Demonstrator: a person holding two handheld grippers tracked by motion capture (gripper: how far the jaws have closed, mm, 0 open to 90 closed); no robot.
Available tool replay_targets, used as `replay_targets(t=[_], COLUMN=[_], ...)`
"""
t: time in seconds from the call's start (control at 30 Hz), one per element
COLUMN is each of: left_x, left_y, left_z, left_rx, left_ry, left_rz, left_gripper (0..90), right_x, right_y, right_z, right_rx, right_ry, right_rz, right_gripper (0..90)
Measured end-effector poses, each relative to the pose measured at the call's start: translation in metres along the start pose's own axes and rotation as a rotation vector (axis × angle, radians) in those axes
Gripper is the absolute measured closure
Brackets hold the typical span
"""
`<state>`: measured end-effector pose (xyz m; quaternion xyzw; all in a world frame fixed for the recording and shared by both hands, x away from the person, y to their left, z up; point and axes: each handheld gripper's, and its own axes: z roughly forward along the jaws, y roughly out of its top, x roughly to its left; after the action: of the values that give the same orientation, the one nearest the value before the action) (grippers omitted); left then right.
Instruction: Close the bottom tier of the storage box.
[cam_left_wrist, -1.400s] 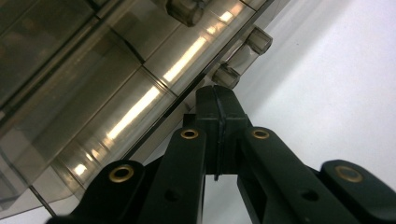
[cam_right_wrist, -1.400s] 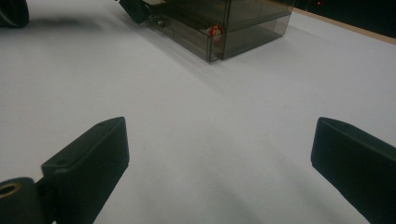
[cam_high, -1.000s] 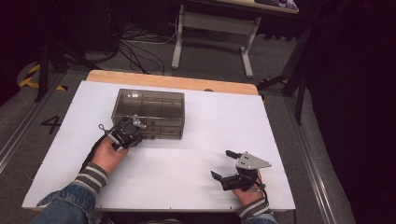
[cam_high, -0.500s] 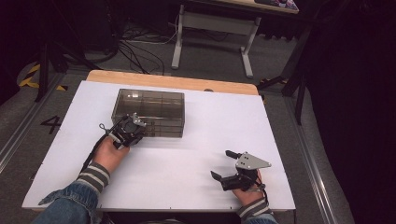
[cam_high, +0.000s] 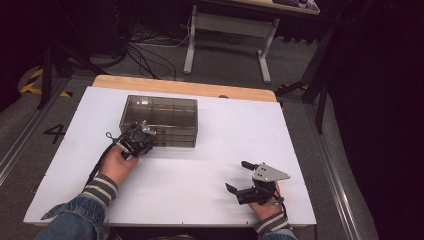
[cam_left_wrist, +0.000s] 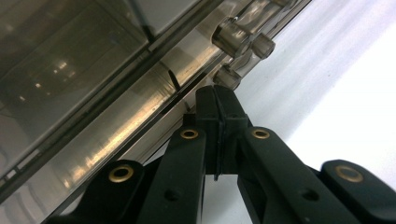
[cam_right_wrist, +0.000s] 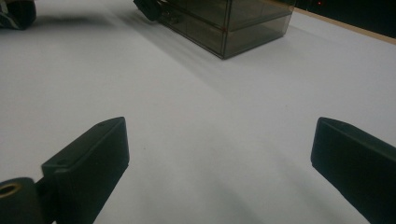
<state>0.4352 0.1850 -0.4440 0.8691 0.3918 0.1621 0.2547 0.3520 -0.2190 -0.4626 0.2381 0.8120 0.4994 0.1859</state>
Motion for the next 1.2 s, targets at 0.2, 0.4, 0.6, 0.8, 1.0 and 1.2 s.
replay_targets(t=[0.2, 0.4, 0.6, 0.8, 1.0, 1.2], left_x=[-0.004, -0.009, -0.013, -0.014, -0.015, -0.017], left_y=[-0.001, -0.003, -0.005, -0.006, -0.006, -0.009], left_z=[-0.007, -0.021, -0.029, -0.032, -0.038, -0.050], left_rx=[0.007, -0.006, -0.024, -0.030, -0.046, -0.090], left_ry=[-0.001, -0.025, -0.046, -0.058, -0.071, -0.113], left_rz=[0.011, 0.018, 0.022, 0.027, 0.025, 0.014], left_gripper=[82.2, 74.6, 71.7, 69.3, 61.4, 48.5], right_x=[0.000, 0.000, 0.001, 0.001, 0.000, 0.001], right_y=[0.000, 0.001, 0.001, 0.001, 0.001, 0.001], right_z=[0.000, 0.001, 0.002, 0.003, 0.003, 0.003], right_rx=[0.000, -0.007, 0.005, 0.004, 0.006, 0.011], right_ry=[0.000, 0.002, 0.007, 0.011, 0.011, 0.014], right_rz=[0.000, 0.009, 0.005, 0.007, 0.005, 0.006], right_gripper=[4.9, 4.9, 4.9, 4.9, 4.9, 4.9])
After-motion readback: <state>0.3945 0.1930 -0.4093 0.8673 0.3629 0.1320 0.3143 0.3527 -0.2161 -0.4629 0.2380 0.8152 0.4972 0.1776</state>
